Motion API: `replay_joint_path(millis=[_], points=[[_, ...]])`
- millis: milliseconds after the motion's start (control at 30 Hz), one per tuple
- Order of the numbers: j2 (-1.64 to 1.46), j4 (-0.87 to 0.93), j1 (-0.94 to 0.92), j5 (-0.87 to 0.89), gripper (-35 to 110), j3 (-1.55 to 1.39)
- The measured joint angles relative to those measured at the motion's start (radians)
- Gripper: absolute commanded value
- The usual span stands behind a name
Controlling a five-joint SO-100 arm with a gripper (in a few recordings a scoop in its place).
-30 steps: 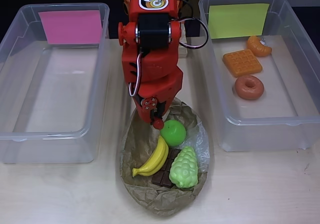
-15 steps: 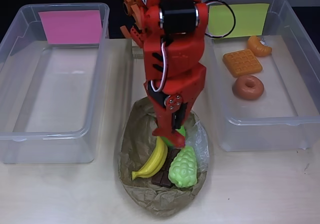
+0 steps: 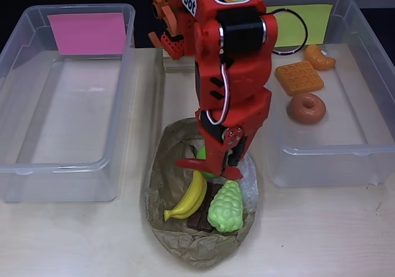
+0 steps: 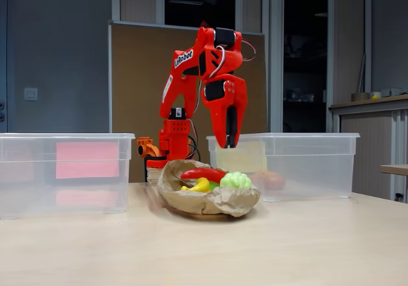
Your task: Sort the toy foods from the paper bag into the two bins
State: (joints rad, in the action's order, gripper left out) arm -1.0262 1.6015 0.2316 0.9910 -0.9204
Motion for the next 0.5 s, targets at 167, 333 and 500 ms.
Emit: replay_joint_path(millis=[167, 333, 500], points=[[-0.025, 0.028, 0.014, -0.129, 27, -0.133], [-0.049, 0.012, 0.021, -0.288, 28, -0.212], [-0.052, -0.054, 0.017, -0.387, 28, -0.229]])
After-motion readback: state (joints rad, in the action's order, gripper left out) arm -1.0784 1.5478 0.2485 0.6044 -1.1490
